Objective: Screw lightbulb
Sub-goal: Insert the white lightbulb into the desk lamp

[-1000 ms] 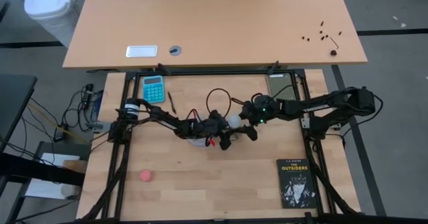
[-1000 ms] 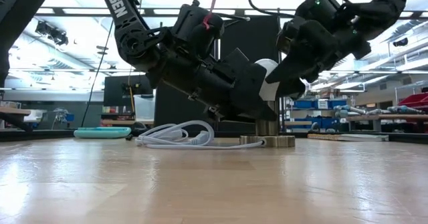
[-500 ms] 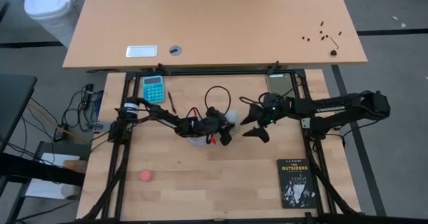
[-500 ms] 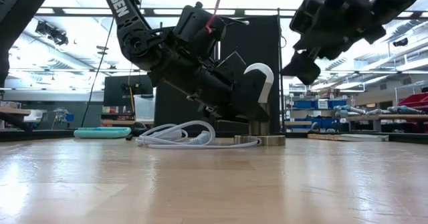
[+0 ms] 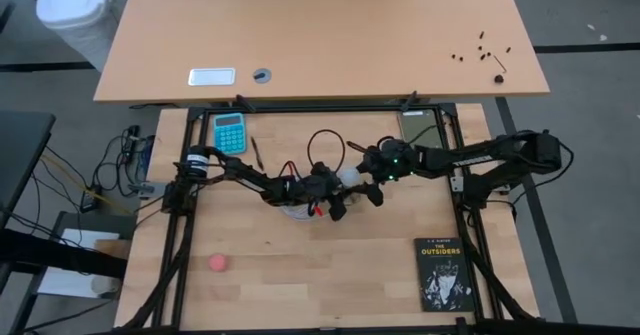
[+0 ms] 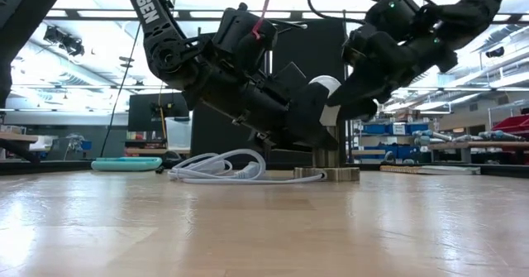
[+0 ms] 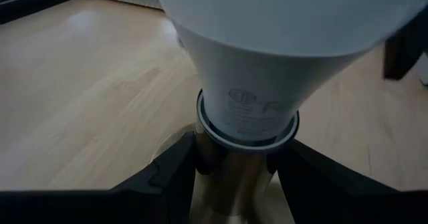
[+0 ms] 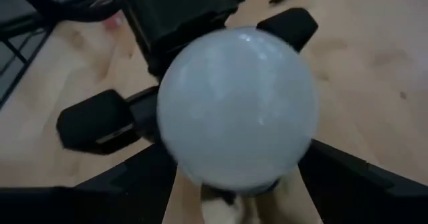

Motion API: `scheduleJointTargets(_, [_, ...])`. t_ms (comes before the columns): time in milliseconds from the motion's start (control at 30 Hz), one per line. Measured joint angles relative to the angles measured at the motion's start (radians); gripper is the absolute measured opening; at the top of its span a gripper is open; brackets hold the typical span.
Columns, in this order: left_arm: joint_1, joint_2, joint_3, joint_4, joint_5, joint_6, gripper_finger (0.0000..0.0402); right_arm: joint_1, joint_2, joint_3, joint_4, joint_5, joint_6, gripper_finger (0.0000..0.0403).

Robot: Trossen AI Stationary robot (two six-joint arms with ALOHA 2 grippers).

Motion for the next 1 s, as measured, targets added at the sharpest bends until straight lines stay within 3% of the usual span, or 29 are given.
scheduleJointTargets(300, [-0.002,-0.001,0.002,-0.017,-0.004,-0.020,0.0193,-0.001,0.011,0.000,0.010,-0.160,0.094,0.0307])
scheduleJointTargets(467, [-0.002,-0.003,0.002,-0.049,-0.011,-0.030,0.0193,-0.002,-0.068,0.000,-0.098,-0.208,0.106,0.0307])
scheduleJointTargets(633, [0.009,-0.002,0.002,-0.050,-0.072,-0.044,0.0193,0.004,-0.163,0.000,-0.259,-0.381,0.076,0.0307])
scheduleJointTargets(733, [0.008,-0.002,0.002,-0.044,-0.081,-0.042,0.0193,0.008,-0.207,0.000,-0.330,-0.310,0.050,0.0307])
scheduleJointTargets(900, [0.008,-0.002,0.001,-0.040,-0.066,-0.035,0.0193,0.006,-0.221,0.000,-0.323,-0.003,0.014,0.0307])
scheduleJointTargets(1000, [0.007,-0.002,0.001,-0.038,-0.061,-0.034,0.0193,0.000,-0.193,0.000,-0.264,0.046,-0.006,0.0307])
